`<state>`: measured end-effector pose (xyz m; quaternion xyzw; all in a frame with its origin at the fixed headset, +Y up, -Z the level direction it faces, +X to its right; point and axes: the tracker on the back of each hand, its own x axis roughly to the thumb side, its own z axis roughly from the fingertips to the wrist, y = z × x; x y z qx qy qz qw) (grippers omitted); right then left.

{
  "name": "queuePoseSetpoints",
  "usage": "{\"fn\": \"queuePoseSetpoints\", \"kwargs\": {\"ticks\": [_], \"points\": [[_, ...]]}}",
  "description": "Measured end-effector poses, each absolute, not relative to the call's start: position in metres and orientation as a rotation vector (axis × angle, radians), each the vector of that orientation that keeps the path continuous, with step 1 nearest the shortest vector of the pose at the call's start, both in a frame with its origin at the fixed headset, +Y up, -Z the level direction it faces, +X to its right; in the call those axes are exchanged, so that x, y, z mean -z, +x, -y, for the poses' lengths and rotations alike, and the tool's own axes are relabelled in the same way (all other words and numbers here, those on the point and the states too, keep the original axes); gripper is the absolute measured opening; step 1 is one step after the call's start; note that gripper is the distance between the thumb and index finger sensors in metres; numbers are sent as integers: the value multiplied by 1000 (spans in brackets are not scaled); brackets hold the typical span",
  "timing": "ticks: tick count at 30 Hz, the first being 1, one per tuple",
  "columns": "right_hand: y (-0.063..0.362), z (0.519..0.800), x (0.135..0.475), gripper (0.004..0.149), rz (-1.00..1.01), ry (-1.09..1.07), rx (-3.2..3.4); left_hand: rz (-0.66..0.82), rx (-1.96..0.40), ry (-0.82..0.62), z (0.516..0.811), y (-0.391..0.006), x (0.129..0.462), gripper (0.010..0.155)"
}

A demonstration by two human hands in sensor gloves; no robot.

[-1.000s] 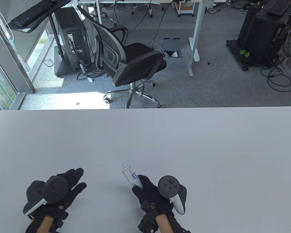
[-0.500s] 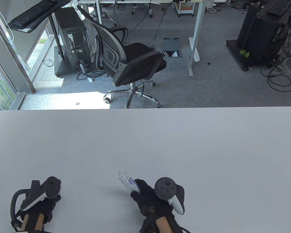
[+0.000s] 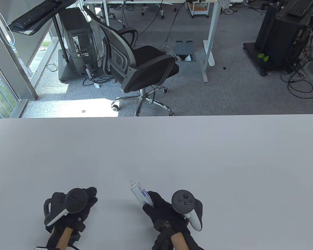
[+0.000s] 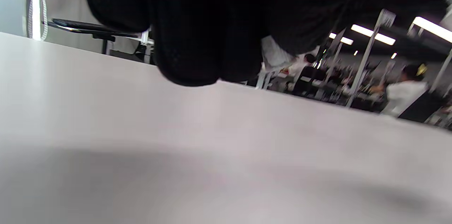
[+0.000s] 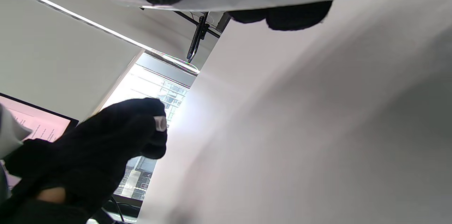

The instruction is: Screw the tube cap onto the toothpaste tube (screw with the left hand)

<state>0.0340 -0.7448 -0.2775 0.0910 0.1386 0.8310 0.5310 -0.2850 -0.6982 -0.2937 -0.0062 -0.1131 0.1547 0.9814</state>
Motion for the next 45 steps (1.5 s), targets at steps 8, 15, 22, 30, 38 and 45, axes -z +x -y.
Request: {"fn": "queuePoseSetpoints", "kwargs": {"ticks": [8,15,22,30,38,45], "points": [[38,741,278,49,-380,261,-1945,350,-889,0,721,-265,294,47],[21,730,273,49,-446,440,-2022,282,-1037,-58,738,-287,289,48],[4,731,265,49,-461,483,-2120,285,-1185,-25,733,-291,286,48],[-7,735,261,49,-460,493,-2130,387,-1161,-28,720,-286,281,48],[-3,737,262,52,-473,482,-2088,459,-1091,0,710,-283,277,44],[-1,736,263,52,-460,474,-2094,375,-1082,11,715,-285,277,59]]}}
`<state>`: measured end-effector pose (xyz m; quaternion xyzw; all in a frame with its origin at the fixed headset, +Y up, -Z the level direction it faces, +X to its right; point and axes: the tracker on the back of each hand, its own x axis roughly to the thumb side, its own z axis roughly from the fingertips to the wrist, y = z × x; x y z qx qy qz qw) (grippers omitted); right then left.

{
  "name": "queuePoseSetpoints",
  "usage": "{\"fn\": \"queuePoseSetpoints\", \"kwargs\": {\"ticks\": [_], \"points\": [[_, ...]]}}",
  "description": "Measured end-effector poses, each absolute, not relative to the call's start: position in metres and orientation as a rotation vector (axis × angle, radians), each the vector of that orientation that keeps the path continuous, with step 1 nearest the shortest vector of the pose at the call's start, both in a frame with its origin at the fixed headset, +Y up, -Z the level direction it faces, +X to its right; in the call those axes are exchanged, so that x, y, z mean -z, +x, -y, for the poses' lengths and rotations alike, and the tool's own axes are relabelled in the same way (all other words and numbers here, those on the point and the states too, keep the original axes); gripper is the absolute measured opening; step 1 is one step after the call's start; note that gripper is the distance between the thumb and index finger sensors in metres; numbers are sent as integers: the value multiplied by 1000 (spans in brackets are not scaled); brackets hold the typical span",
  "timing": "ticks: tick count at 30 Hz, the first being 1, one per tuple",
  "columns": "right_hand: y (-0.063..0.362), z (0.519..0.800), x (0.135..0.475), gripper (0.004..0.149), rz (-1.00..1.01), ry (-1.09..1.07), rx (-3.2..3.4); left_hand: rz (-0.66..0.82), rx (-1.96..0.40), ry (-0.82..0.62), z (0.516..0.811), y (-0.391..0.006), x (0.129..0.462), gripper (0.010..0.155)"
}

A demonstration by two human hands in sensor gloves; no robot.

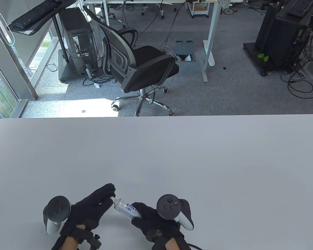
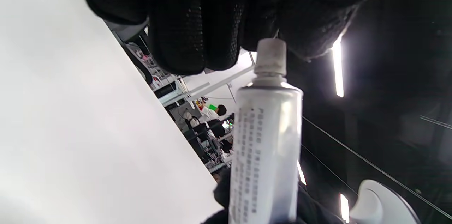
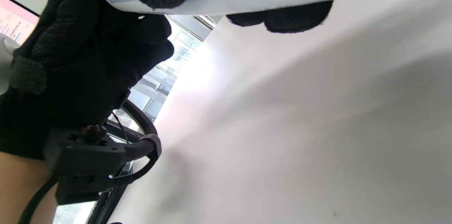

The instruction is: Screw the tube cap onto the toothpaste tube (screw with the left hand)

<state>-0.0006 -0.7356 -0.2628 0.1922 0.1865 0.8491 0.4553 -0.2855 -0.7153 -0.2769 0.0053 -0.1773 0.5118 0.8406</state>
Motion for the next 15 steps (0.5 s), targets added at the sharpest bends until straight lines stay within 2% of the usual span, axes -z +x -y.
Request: {"fn": "queuePoseSetpoints", "kwargs": {"ticks": [3,7,11,13,15], "points": [[-1,736,262,52,-462,481,-2106,352,-1033,15,717,-288,278,52],[-3,736,262,52,-467,484,-2123,396,-1053,-8,714,-287,278,46],[-3,736,263,52,-465,474,-2118,414,-1039,4,713,-287,279,47],[-2,736,263,52,-467,472,-2114,386,-1067,-3,716,-289,279,55],[-2,736,262,52,-469,471,-2120,365,-1059,10,716,-290,279,57]]}}
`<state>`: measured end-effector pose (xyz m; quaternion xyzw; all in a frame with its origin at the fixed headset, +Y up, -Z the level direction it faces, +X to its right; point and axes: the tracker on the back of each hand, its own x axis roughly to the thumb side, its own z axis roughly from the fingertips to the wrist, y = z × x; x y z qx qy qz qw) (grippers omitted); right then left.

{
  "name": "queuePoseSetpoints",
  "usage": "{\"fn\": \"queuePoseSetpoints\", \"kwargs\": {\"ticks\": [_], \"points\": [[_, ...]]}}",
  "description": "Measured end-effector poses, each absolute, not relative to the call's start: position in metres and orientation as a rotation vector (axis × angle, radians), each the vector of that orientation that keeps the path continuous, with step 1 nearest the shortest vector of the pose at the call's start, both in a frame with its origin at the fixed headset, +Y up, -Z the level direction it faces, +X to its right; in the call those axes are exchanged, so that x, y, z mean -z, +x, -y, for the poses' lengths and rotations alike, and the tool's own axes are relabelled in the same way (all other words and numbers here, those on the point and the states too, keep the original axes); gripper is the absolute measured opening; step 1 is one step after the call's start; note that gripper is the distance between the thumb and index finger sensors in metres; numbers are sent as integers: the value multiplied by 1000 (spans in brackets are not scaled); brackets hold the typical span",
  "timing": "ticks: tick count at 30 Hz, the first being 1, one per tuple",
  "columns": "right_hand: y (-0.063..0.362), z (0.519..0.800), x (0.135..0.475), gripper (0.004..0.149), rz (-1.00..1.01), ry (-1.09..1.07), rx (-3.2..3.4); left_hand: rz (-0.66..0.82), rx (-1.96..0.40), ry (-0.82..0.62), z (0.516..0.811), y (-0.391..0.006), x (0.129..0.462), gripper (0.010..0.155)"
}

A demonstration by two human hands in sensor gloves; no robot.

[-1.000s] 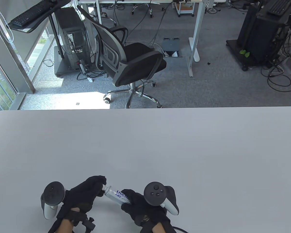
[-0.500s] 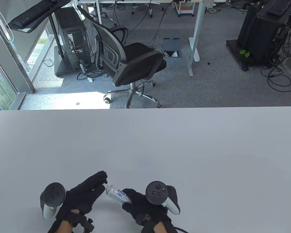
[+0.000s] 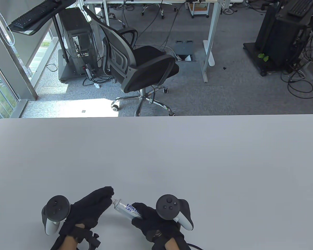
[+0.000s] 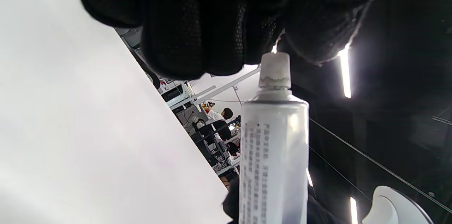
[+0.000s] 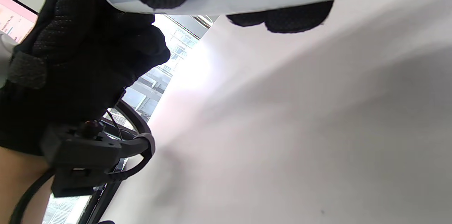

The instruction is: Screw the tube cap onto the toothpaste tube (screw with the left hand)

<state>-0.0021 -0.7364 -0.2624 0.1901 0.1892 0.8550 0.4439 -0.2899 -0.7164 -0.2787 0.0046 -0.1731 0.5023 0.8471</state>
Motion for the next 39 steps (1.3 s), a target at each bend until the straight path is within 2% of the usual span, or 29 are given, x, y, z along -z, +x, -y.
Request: {"fn": "queuePoseSetpoints", "kwargs": {"ticks": [4,8,13,19,21,24,26,31,36,39], "points": [[-4,735,261,52,-479,491,-2130,374,-973,11,715,-286,277,50],[-4,735,260,52,-476,483,-2141,429,-1008,-13,713,-284,277,46],[-3,735,261,52,-473,476,-2126,375,-967,40,713,-286,277,57],[-3,734,260,52,-468,485,-2137,412,-936,3,709,-280,275,48],[0,733,260,52,-461,478,-2125,436,-974,-8,708,-280,275,49],[1,732,261,52,-448,471,-2117,400,-951,17,709,-281,272,58],[1,732,261,52,-451,474,-2113,369,-911,48,710,-281,272,58],[-1,733,260,52,-464,482,-2127,391,-907,13,710,-278,273,48],[1,732,261,52,-445,477,-2139,417,-932,-26,711,-278,273,50],[0,734,261,52,-462,482,-2131,366,-902,16,712,-281,273,59]]}}
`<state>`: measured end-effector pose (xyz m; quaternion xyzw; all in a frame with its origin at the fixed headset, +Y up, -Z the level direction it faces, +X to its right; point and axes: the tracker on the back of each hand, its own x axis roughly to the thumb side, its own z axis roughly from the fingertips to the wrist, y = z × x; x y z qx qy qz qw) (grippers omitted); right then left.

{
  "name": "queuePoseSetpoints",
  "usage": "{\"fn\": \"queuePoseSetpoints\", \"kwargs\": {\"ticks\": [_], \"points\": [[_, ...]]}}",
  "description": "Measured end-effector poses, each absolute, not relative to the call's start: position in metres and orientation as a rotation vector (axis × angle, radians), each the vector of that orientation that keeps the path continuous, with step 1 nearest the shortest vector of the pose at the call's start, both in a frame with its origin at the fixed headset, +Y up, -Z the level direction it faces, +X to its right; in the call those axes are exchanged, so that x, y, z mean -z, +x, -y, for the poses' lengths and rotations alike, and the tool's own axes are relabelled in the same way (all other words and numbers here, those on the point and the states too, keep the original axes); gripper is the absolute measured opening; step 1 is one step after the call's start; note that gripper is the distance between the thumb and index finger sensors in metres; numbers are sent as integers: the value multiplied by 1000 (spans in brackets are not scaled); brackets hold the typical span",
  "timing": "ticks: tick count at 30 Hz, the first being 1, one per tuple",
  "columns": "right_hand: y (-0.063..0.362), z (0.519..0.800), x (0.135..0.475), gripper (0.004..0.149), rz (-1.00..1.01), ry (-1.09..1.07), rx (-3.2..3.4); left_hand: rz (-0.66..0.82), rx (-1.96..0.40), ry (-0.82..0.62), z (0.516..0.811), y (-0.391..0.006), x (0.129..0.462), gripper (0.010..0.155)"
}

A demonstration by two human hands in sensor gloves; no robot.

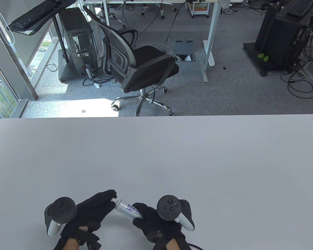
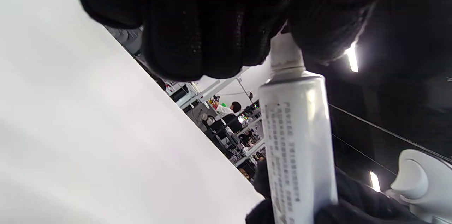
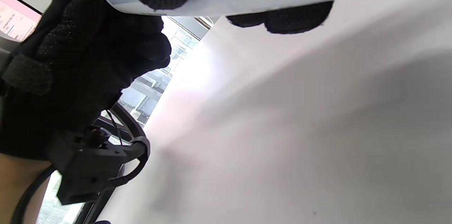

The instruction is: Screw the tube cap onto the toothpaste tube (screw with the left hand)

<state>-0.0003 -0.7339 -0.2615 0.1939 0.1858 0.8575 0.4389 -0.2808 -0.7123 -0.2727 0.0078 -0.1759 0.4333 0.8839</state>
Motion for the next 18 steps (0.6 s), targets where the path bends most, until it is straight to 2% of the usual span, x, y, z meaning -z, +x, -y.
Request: {"fn": "queuePoseSetpoints", "kwargs": {"ticks": [4,6,9,12,15,18], "points": [[-3,736,261,51,-484,492,-2142,372,-913,-10,712,-281,274,46],[-3,736,261,52,-484,489,-2146,422,-924,-35,711,-280,275,47],[-1,736,261,52,-480,482,-2149,420,-918,-41,711,-279,275,48],[-1,736,261,51,-477,481,-2151,369,-902,-15,714,-280,274,59],[-2,737,262,52,-494,486,-2148,352,-861,1,714,-279,274,49],[-2,738,261,52,-503,486,-2152,413,-880,-29,712,-277,274,47]]}}
